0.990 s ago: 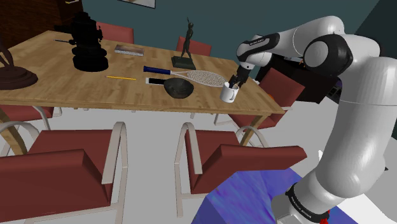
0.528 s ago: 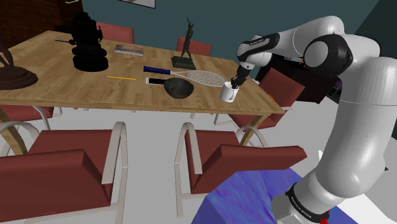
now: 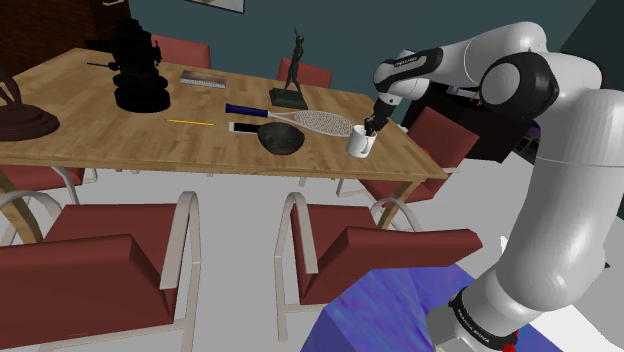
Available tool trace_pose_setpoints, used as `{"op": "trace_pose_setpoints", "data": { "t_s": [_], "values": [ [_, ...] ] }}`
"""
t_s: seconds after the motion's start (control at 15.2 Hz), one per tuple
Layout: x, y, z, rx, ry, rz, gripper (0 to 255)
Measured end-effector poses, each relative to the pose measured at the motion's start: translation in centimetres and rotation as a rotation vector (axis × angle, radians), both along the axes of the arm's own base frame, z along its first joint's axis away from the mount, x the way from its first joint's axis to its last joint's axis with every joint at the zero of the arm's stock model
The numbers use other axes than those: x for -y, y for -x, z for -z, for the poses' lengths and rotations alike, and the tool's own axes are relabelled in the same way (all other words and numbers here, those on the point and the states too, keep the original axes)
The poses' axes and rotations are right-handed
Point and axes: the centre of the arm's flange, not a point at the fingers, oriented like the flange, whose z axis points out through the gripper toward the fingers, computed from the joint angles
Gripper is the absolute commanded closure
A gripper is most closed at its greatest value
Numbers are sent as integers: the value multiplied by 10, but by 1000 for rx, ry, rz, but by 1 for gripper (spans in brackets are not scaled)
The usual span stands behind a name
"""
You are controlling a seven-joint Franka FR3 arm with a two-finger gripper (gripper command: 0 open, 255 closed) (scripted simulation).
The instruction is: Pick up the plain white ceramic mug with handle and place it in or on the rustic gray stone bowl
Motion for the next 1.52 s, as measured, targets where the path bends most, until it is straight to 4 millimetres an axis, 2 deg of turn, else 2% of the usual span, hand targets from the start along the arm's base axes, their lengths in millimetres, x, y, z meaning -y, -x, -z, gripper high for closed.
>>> {"op": "trace_pose_setpoints", "data": {
  "t_s": [1.52],
  "values": [
    [1, -1, -122, 0, 0, 0, 255]
  ]
}}
